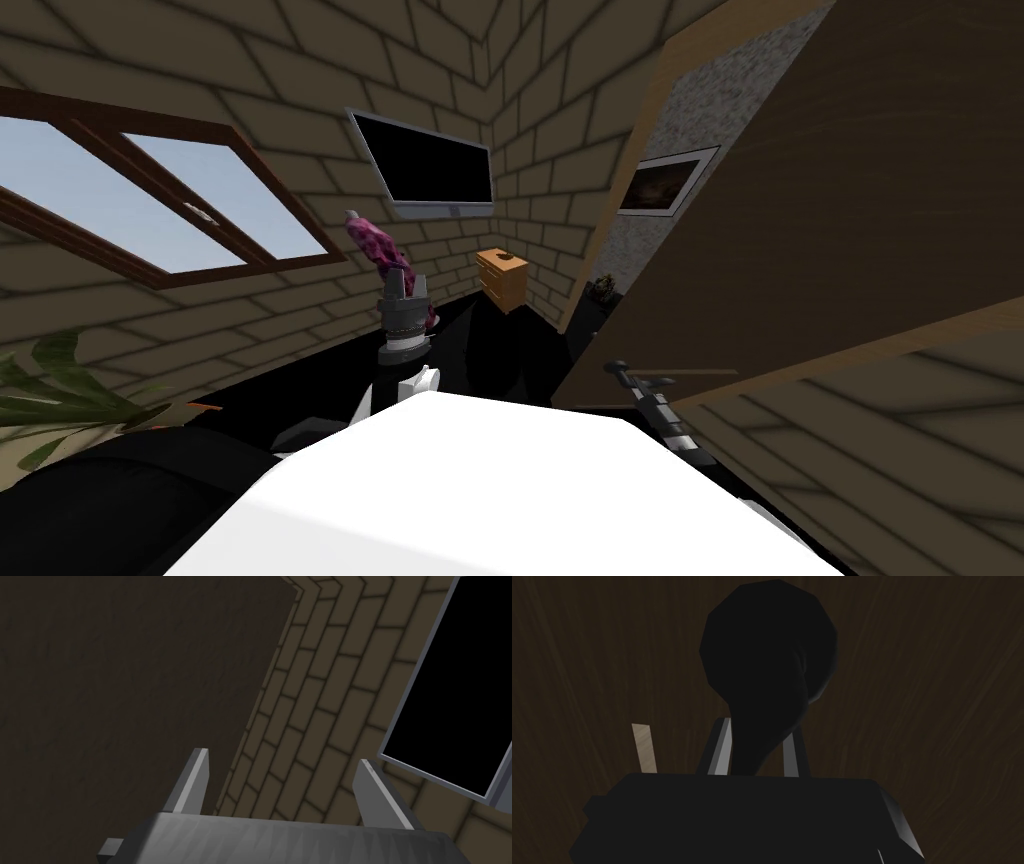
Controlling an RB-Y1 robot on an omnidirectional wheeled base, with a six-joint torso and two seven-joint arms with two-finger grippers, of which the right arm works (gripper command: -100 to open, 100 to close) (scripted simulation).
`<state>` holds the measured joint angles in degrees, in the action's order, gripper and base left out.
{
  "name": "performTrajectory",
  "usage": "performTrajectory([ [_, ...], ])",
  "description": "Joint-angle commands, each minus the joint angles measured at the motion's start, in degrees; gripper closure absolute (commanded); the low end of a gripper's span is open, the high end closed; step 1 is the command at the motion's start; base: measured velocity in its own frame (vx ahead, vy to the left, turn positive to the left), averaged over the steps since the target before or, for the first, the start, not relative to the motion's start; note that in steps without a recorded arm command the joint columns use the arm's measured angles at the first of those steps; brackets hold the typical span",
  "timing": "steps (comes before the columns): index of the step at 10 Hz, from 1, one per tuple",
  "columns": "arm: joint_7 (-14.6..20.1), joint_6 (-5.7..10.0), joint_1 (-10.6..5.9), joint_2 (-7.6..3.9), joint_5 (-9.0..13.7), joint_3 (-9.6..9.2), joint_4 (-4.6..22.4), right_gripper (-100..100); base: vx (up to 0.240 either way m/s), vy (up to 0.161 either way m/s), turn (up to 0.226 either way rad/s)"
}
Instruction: Pull the door open
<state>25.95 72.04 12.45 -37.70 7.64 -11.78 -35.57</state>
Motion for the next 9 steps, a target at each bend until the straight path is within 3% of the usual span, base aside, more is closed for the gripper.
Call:
performTrajectory([
  [1, 0.08, 0.73, -0.29, -0.32, 0.11, 0.07, 0.75, 100, -0.161, -0.061, 0.099],
  [9, 0.41, 2.41, -0.79, -0.35, 0.11, -0.7, 2.67, 100, -0.165, -0.063, 0.133],
])
